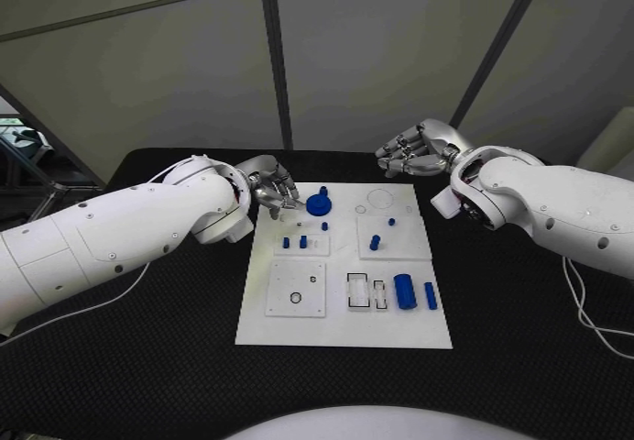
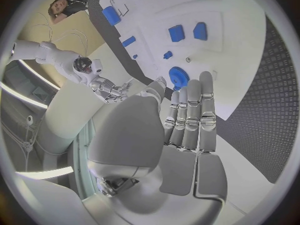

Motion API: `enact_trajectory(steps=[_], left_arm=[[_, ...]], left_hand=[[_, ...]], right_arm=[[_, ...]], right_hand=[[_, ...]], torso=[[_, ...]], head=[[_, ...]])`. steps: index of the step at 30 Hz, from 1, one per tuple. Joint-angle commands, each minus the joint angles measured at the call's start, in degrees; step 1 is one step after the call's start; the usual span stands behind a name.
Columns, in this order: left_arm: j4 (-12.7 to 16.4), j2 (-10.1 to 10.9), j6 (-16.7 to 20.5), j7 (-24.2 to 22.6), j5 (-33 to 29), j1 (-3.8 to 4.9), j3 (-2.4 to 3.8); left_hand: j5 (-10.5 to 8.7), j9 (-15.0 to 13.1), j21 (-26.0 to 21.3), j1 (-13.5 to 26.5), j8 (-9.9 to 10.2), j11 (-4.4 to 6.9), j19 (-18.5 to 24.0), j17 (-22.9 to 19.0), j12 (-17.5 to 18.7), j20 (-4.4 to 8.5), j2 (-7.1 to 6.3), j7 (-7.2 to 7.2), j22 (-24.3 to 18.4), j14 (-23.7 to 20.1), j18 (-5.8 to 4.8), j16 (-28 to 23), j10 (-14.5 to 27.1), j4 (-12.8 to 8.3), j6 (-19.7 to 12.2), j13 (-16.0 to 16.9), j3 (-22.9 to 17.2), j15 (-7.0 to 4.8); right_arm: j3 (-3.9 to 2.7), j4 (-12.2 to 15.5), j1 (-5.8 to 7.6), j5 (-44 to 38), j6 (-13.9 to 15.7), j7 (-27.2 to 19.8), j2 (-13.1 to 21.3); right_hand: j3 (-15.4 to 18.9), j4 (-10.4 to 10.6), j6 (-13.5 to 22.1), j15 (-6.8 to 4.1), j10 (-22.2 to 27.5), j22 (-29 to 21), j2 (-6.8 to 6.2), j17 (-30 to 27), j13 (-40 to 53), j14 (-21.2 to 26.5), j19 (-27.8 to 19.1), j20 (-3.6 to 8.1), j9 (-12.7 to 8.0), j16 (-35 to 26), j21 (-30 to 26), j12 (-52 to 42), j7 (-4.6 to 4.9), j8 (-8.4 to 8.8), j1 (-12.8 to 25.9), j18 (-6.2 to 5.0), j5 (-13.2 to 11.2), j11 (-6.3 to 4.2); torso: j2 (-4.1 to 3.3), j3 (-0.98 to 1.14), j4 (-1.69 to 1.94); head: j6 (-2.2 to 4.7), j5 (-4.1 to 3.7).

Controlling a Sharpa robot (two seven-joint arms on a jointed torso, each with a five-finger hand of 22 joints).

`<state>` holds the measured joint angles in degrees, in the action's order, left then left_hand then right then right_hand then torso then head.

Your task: Assemble the parts on the task board

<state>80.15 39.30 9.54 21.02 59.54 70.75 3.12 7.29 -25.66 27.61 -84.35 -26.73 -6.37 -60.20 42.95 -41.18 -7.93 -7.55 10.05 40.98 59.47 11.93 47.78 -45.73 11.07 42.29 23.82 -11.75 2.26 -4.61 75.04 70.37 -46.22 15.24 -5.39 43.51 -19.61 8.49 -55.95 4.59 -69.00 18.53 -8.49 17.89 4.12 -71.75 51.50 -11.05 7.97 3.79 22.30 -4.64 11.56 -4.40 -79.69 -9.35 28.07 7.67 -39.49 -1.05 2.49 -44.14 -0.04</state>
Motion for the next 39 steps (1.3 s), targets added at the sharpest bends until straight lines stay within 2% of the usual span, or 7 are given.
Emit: enact_trajectory(steps=[1, 8, 15, 17, 24, 32, 39], left_arm=[[-0.18, -0.65, 6.19, -11.46, 4.34, -0.06, -0.65], [-1.84, -2.9, 3.99, -16.42, 16.41, -0.19, -3.09], [-4.03, -5.35, 0.74, -17.43, 23.53, -0.26, -4.24], [-4.72, -6.05, 0.12, -17.54, 24.55, -0.27, -4.51], [-7.3, -8.16, -1.89, -17.46, 24.88, -0.29, -4.84], [-9.2, -9.91, -5.62, -16.0, 24.53, -0.3, -4.94], [-10.39, -10.83, -6.13, -15.38, 25.2, -0.42, -4.98]], left_hand=[[0.02, 4.34, -0.39, -2.11, 2.78, 0.39, -1.52, -2.19, 3.86, 0.24, -0.89, -0.29, -0.61, 0.9, -1.39, 0.15, -2.03, -0.36, 2.64, -4.68, -1.81, 0.1], [0.06, 10.47, 3.02, -2.28, 6.59, 0.63, -4.88, -2.39, 8.71, 0.81, -2.74, -1.21, 1.83, 4.26, -1.49, 7.08, -4.61, -1.14, 6.36, -11.02, -3.8, -0.72], [0.03, 13.87, 7.66, -1.2, 9.49, 0.89, -8.7, 7.1, 11.59, 1.28, -3.56, -1.55, 5.33, 13.15, -1.63, 19.25, -5.73, -1.15, 7.39, -14.39, -4.71, -1.14], [0.01, 14.66, 14.98, -1.0, 10.14, 0.97, -12.08, 11.34, 12.27, 1.4, -3.74, -1.6, 11.14, 16.33, -2.76, 23.25, -6.41, -1.25, 7.94, -15.23, -4.9, -1.28], [0.03, 16.24, 28.19, -0.41, 11.3, 1.33, -17.82, 18.4, 14.07, 1.85, -3.81, -1.88, 21.82, 21.6, -4.84, 29.29, -8.28, -1.45, 9.72, -17.21, -5.52, -1.73], [-0.01, 16.94, 30.81, -0.1, 12.02, 1.23, -19.06, 18.62, 15.49, 1.98, -3.93, -2.17, 24.02, 22.55, -5.28, 29.83, -7.91, -1.69, 10.06, -18.2, -5.48, -1.77], [0.04, 17.15, 31.23, -0.24, 12.23, 1.19, -19.28, 18.61, 15.86, 1.98, -3.63, -2.12, 24.4, 22.78, -5.34, 29.92, -7.91, -1.85, 10.24, -18.46, -5.63, -1.76]], right_arm=[[-0.03, 0.17, 0.1, -0.65, -0.23, -0.84, 0.06], [-0.03, 0.21, 0.1, -1.02, -0.35, -0.83, -0.02], [-0.03, 0.13, 0.1, -1.08, -0.4, -0.76, -0.21], [-0.03, 0.12, 0.1, -1.09, -0.41, -0.74, -0.28], [-0.03, 0.08, 0.1, -1.09, -0.4, -0.68, -0.47], [-0.03, 0.12, 0.1, -1.1, -0.38, -0.63, -0.68], [-0.03, 0.09, 0.1, -1.1, -0.38, -0.62, -0.76]], right_hand=[[-0.42, -0.08, -0.5, 0.1, -0.01, -0.05, 0.26, -0.08, -0.02, 0.38, 0.04, -0.25, 0.09, -0.08, -0.35, -0.26, -0.1, -0.16, 0.13, -1.02, -0.11, -0.28], [-0.39, -0.12, -0.49, 0.11, 0.0, -0.06, 0.15, -0.1, -0.04, 0.39, 0.05, -0.24, 0.09, -0.08, -0.38, -0.26, -0.07, -0.13, 0.18, -1.02, -0.18, -0.26], [-0.38, -0.12, -0.44, 0.12, 0.02, -0.07, 0.11, -0.12, -0.04, 0.4, 0.06, -0.25, 0.08, -0.08, -0.4, -0.25, -0.04, -0.08, 0.23, -1.01, -0.2, -0.23], [-0.38, -0.12, -0.44, 0.12, 0.02, -0.07, 0.11, -0.12, -0.04, 0.4, 0.06, -0.25, 0.08, -0.08, -0.4, -0.25, -0.04, -0.08, 0.23, -1.01, -0.2, -0.23], [-0.37, -0.1, -0.37, 0.13, 0.04, -0.07, 0.09, -0.13, -0.05, 0.41, 0.06, -0.25, 0.06, -0.09, -0.42, -0.24, -0.01, -0.03, 0.3, -1.01, -0.21, -0.21], [-0.36, -0.08, -0.32, 0.15, 0.07, -0.08, 0.07, -0.14, -0.06, 0.41, 0.07, -0.26, 0.05, -0.09, -0.44, -0.23, 0.02, 0.01, 0.36, -1.0, -0.2, -0.18], [-0.36, -0.08, -0.32, 0.15, 0.07, -0.08, 0.07, -0.14, -0.06, 0.41, 0.07, -0.26, 0.05, -0.09, -0.44, -0.23, 0.02, 0.01, 0.36, -1.0, -0.2, -0.18]], torso=[[-0.01, -0.08, 0.01], [0.08, 0.01, 0.06], [0.0, 0.01, -0.06], [-0.02, 0.04, -0.06], [-0.04, 0.09, -0.01], [-0.09, 0.09, -0.04], [-0.02, 0.07, -0.02]], head=[[0.24, -0.42], [0.42, -0.6], [0.59, -0.56], [0.62, -0.62], [0.58, -0.8], [0.48, -0.74], [0.32, -0.72]])
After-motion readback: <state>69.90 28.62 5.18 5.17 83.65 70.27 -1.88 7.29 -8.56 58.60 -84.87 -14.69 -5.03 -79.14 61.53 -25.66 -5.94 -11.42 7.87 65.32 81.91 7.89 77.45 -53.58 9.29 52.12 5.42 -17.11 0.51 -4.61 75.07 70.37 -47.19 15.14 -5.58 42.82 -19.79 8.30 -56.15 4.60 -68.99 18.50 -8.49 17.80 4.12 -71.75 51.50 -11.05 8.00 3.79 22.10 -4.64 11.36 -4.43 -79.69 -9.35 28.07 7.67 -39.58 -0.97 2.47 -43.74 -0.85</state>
